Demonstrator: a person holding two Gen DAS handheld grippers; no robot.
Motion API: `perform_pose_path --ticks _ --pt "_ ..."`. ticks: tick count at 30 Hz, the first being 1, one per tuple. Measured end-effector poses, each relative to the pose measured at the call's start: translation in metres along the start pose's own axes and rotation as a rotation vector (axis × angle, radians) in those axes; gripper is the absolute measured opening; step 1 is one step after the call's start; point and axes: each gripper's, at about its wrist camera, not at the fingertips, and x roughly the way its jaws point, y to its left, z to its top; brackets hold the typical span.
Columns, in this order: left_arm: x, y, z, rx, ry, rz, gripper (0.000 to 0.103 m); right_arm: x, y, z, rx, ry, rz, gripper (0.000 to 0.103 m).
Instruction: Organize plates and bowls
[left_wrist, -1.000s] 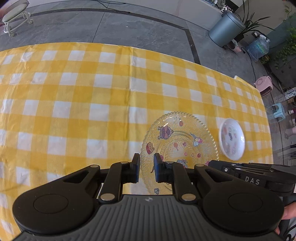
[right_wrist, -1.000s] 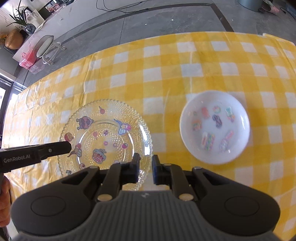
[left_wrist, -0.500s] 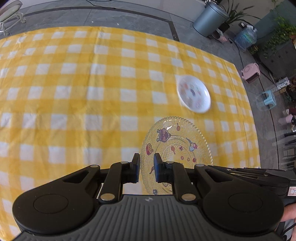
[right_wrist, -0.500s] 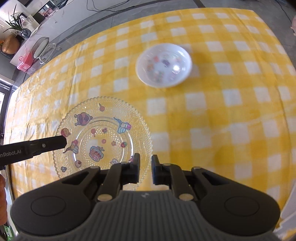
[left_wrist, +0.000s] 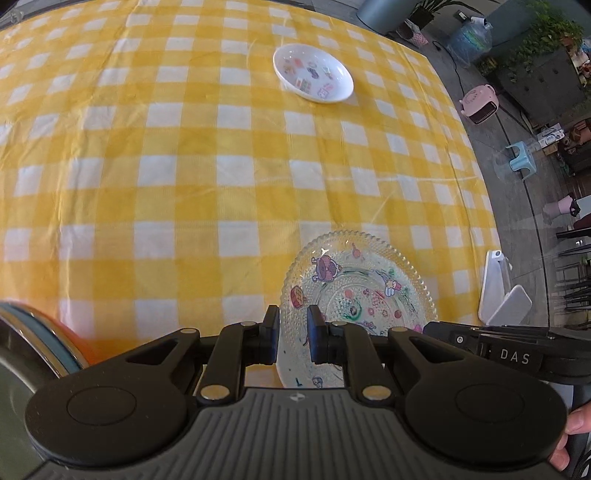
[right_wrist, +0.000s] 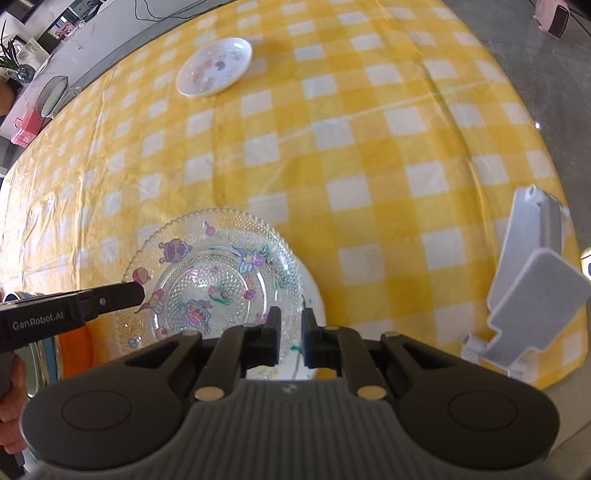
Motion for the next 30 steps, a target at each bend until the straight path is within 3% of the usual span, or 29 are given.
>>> perform_pose_path --ticks 11,30 --pt "0.01 -0.01 -0.017 0.044 0.004 0.031 0.016 0.01 -0.007 -0.012 -0.021 0.002 -0.028 0.009" --pt "0.018 -0.014 -0.022 0.101 0.025 0.093 0.016 0.007 0.005 -0.029 -0.062 -0.082 -0.084 0.009"
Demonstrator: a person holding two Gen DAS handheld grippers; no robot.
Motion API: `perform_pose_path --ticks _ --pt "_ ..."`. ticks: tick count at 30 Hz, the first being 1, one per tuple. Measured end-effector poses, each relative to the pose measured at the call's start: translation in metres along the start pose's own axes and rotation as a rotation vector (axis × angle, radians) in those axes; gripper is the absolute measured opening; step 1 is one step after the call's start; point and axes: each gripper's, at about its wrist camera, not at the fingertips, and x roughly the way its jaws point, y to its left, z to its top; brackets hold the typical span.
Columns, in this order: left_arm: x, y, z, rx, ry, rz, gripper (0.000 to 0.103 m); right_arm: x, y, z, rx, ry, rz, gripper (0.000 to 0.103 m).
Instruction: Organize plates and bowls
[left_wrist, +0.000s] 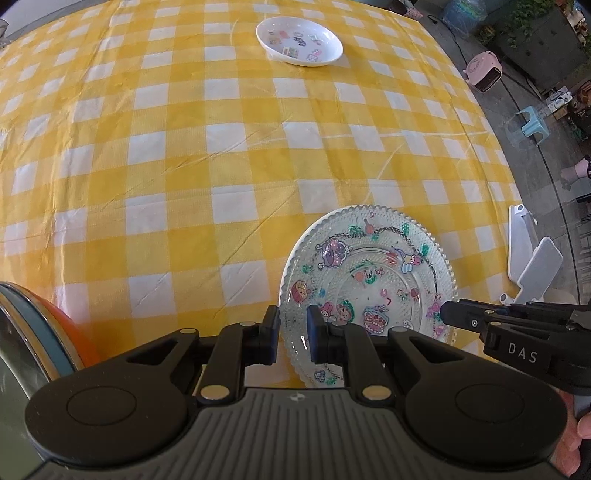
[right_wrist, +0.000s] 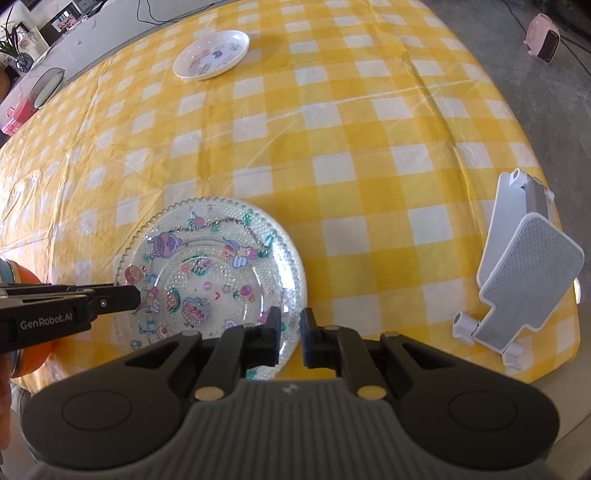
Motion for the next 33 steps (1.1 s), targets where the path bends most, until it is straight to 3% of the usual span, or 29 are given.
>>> perform_pose_path --ticks 6,13,17,19,27,33 --pt "0.0 0.001 0.003 -0.006 0.004 0.005 0.017 -0.001 -0.002 0.0 0.011 -0.011 0.009 0.009" --pt "-0.011 0.002 0.009 0.011 -0.039 0.051 0.027 -0.011 -0.012 -0.001 0.023 -0.052 0.012 0.016" --pt "-0.021 -0.007 0.017 0.077 -0.065 0.064 0.031 -0.021 -0.014 0.001 0.015 -0.091 0.008 0.032" --pt "-0.025 -0.01 0.024 0.095 -0.067 0.061 0.032 -0.025 -0.013 0.006 0.006 -0.106 0.01 0.035" --pt "-0.044 -0.015 0.075 0.126 -0.111 0.057 0.032 -0.03 -0.015 0.049 0.022 -0.115 -0.003 0.035" --pt "-0.04 -0.005 0.125 0.086 -0.143 0.046 0.032 -0.03 0.002 0.101 0.009 -0.144 0.017 0.035"
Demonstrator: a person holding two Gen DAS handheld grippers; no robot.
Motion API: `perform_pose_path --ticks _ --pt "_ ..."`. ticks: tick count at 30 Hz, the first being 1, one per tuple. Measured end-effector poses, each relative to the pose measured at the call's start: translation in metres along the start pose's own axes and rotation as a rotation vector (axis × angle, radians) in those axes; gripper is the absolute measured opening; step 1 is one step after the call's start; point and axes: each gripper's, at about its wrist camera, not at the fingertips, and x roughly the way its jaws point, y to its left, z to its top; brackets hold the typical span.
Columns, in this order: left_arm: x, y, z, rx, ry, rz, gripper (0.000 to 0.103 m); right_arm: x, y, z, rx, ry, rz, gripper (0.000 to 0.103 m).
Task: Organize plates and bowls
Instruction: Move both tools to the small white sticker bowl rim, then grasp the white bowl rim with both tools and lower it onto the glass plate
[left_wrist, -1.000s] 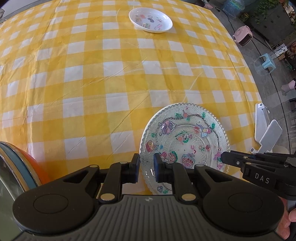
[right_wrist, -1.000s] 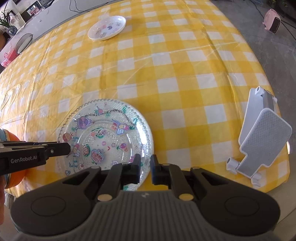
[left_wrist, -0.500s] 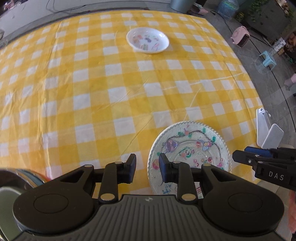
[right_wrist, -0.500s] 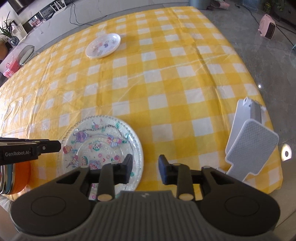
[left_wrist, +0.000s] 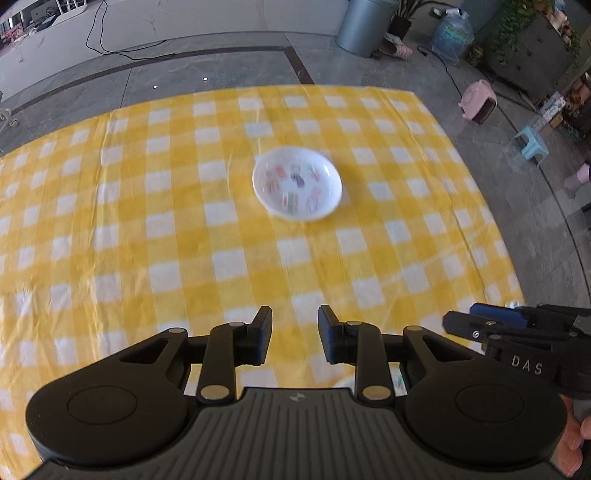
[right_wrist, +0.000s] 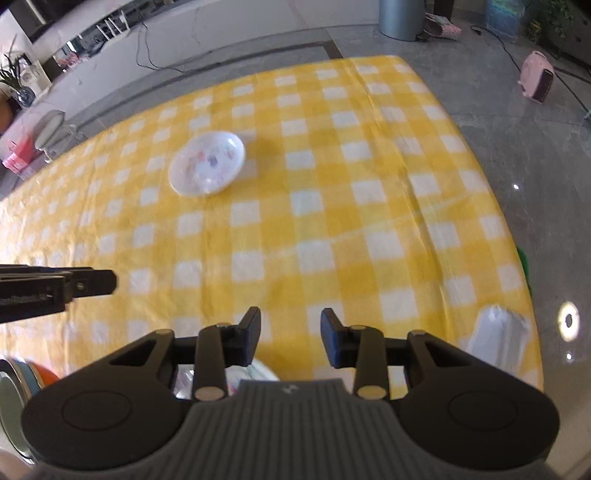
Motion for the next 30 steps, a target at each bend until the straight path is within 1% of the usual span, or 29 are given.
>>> perform_pose_path --ticks 3,7,13,15,16,18,20,21,23,30 --pt "0.009 0.007 0.02 0.0 -0.027 0.019 0.032 0.007 0.011 0.023 -0.01 -0.036 0.027 0.035" --pt "0.025 0.018 0.041 -0.028 -0.041 0.005 0.032 0.025 0.023 0.049 -0.008 -0.062 0.058 0.033" --pt "0.055 0.026 0.065 -0.045 -0.035 0.015 0.032 0.059 0.037 0.081 -0.013 -0.068 0.05 0.033" --pt "0.063 0.028 0.071 -0.047 -0.043 0.002 0.032 0.071 0.04 0.091 -0.008 -0.068 0.045 0.027" --pt "0.068 0.03 0.073 -0.054 -0.049 -0.002 0.032 0.076 0.04 0.096 -0.003 -0.065 0.042 0.026" --pt "0.077 0.034 0.079 -0.073 -0.046 0.0 0.032 0.089 0.041 0.104 0.008 -0.055 0.039 0.02" --pt "0.087 0.038 0.083 -0.082 -0.038 0.015 0.028 0.099 0.041 0.111 0.02 -0.047 0.038 0.018" --pt "0.091 0.039 0.085 -0.085 -0.032 0.017 0.027 0.104 0.041 0.115 0.023 -0.042 0.035 0.017" --pt "0.098 0.042 0.088 -0.089 -0.028 0.015 0.023 0.112 0.042 0.12 0.021 -0.034 0.031 0.016" --pt "0.109 0.047 0.093 -0.099 -0.035 0.002 0.018 0.134 0.042 0.128 0.022 -0.003 0.025 0.011"
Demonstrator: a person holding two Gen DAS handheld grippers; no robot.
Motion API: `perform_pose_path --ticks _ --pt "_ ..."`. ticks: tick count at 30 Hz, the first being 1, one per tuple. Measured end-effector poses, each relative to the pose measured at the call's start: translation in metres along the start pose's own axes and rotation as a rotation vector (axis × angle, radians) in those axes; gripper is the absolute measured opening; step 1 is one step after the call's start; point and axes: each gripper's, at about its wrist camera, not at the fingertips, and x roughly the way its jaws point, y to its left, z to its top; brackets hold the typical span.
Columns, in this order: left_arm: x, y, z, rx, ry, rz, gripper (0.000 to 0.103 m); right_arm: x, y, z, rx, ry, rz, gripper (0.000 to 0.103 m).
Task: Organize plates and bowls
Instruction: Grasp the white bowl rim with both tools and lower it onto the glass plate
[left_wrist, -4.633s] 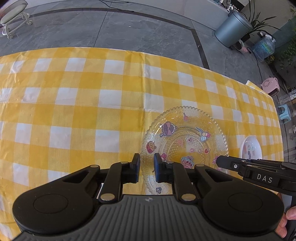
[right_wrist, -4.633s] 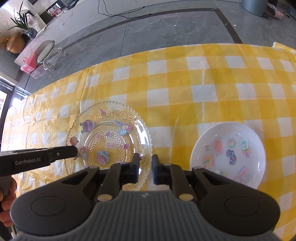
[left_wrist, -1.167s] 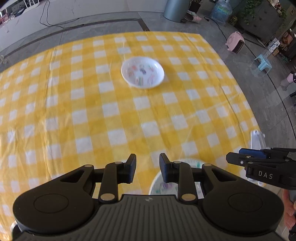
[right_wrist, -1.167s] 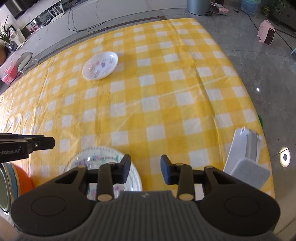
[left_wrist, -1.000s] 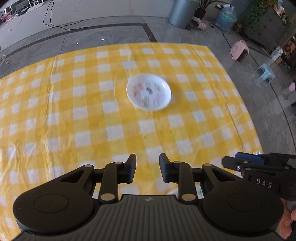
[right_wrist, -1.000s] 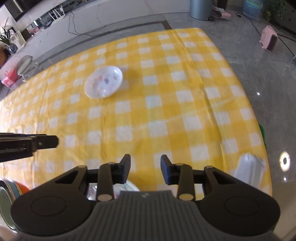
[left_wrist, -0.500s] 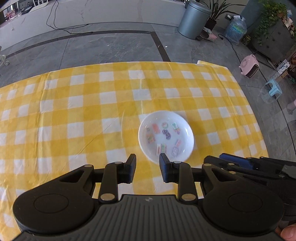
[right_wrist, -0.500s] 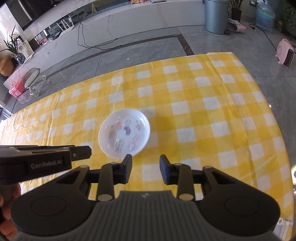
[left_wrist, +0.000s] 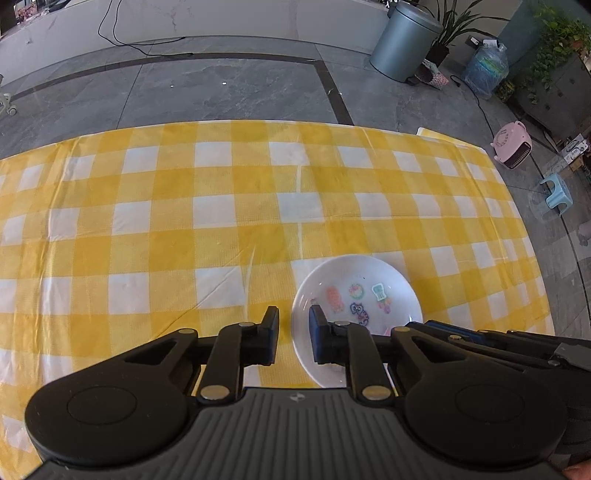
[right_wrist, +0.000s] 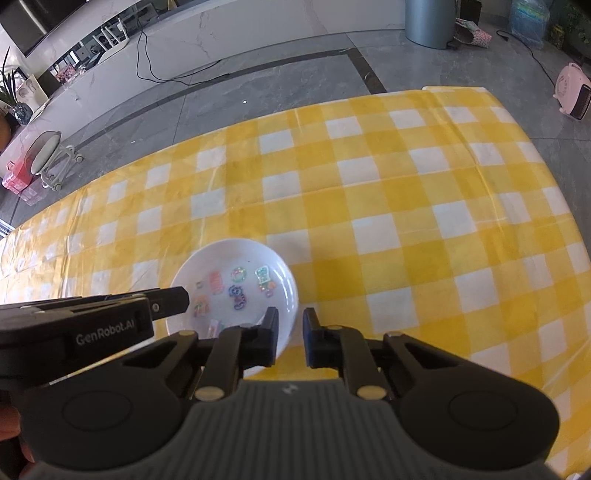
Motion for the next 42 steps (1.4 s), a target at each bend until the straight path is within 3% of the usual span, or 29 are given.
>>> perform_pose_path --ticks 5,6,18,29,42 --pt "0.004 0.001 -0.001 -0.002 0.001 -0.007 0.006 0.005 -0.005 0.0 0.033 0.008 0.019 0.005" --pt "0.004 0.001 -0.002 -0.003 0.002 -0.008 0.006 0.005 -0.005 0.0 0.034 0.007 0.021 0.001" --pt "-0.033 -0.004 -0.03 -0.04 0.001 -0.01 0.005 -0.026 -0.011 -0.023 0.099 -0.028 0.061 0.0" --pt "-0.082 -0.035 -0.096 0.001 0.076 0.017 0.005 -0.073 -0.02 -0.106 0.165 0.021 0.083 0.0" --pt "-0.123 -0.056 -0.189 0.044 0.132 -0.021 0.005 -0.147 -0.032 -0.206 0.107 0.028 0.109 0.0"
